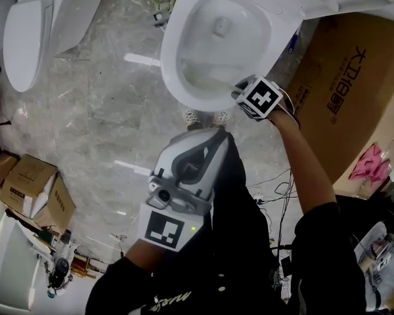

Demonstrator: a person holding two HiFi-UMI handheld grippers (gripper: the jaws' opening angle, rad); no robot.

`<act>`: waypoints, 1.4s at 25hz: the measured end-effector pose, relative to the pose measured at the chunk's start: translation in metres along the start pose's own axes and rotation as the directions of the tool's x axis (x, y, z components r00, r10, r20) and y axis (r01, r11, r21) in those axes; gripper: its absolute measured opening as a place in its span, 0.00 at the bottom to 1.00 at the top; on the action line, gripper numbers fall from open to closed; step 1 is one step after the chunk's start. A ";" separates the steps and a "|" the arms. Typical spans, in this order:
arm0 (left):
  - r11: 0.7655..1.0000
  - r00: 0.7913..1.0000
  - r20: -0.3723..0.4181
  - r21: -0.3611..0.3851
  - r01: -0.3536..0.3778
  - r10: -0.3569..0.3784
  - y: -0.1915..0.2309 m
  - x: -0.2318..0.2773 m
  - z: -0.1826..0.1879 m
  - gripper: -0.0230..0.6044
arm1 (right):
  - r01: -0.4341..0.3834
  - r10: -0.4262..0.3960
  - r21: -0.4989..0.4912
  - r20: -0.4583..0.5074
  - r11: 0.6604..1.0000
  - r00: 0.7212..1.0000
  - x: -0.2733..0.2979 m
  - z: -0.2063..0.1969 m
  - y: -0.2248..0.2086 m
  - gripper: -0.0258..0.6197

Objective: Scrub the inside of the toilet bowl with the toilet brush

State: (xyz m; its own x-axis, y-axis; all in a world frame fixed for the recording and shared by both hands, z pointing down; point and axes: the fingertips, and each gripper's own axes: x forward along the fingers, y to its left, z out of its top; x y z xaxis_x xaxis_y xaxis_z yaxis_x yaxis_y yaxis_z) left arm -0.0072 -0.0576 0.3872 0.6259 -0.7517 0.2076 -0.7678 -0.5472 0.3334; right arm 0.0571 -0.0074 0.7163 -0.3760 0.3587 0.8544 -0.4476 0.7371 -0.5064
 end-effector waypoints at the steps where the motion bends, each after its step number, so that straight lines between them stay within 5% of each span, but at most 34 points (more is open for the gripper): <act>1: 1.000 1.000 0.000 0.003 0.002 -0.002 0.001 0.001 0.000 0.08 | 0.007 -0.007 0.023 0.023 1.000 1.000 0.001 0.002 -0.001 0.17; 11: 1.000 1.000 -0.001 0.003 -0.003 0.003 0.003 0.002 0.000 0.08 | 0.076 -0.126 0.239 0.202 0.968 0.971 0.013 0.023 -0.013 0.17; 18: 1.000 1.000 -0.006 -0.015 -0.004 0.004 0.002 0.001 -0.004 0.08 | 0.068 -0.229 0.463 0.301 0.884 0.926 0.004 0.051 -0.036 0.17; 35: 0.998 0.998 0.020 0.006 -0.065 0.065 0.022 -0.007 0.006 0.08 | 0.137 -0.432 0.628 0.345 0.766 0.834 -0.018 0.073 -0.084 0.17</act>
State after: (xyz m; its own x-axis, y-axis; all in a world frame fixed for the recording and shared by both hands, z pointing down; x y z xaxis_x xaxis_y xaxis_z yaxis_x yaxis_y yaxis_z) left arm -0.0289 -0.0669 0.3871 0.5716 -0.7932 0.2103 -0.8079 -0.4991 0.3135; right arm 0.0422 -0.1173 0.7352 -0.4000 -0.2166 0.8906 -0.9038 0.2544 -0.3440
